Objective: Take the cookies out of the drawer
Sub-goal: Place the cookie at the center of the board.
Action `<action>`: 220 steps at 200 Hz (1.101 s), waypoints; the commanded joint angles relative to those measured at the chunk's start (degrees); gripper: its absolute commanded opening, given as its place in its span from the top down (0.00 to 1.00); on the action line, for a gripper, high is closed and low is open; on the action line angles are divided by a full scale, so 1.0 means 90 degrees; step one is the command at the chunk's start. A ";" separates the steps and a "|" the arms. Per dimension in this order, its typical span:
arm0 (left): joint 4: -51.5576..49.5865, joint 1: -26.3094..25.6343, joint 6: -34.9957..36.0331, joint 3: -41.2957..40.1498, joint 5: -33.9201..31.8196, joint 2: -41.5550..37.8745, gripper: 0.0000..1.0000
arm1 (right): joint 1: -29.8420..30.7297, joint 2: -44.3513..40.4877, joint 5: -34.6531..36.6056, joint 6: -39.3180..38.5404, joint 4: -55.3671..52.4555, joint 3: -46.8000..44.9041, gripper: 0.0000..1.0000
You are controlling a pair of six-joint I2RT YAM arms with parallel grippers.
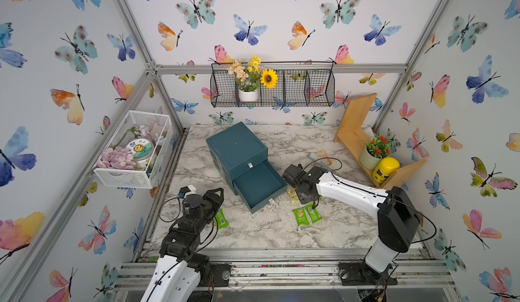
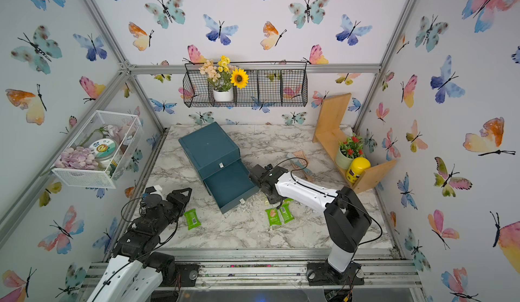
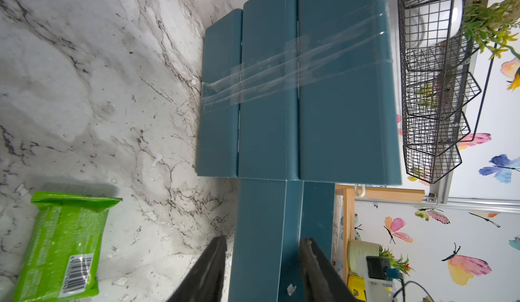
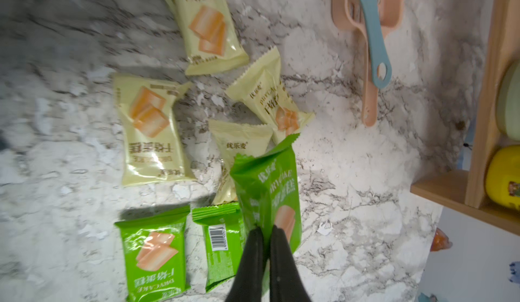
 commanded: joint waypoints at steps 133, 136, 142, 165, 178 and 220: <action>-0.0059 0.0057 0.0223 0.0312 -0.0117 0.0050 0.53 | -0.0634 0.0079 -0.0216 0.0137 0.0281 -0.1060 0.63; -0.0075 0.0057 0.0231 0.0329 -0.0130 0.0044 0.53 | -0.0634 0.0059 -0.0211 0.0142 0.0257 -0.1037 0.63; -0.0096 0.0057 0.0248 0.0361 -0.0150 0.0042 0.53 | -0.0634 0.0019 -0.0201 0.0165 0.0187 -0.0988 0.62; -0.0103 0.0058 0.0373 0.0483 -0.0181 0.0066 0.52 | -0.0634 -0.0234 -0.0314 0.0181 -0.0018 -0.0737 0.60; -0.0098 0.0057 0.0471 0.0602 -0.0176 0.0133 0.51 | -0.0634 -0.0427 -0.0440 0.0180 -0.0061 -0.0606 0.59; -0.0095 0.0061 0.0859 0.1170 -0.0113 0.0586 0.45 | -0.0634 -0.1310 -0.1235 -0.0124 0.0441 -0.0573 0.55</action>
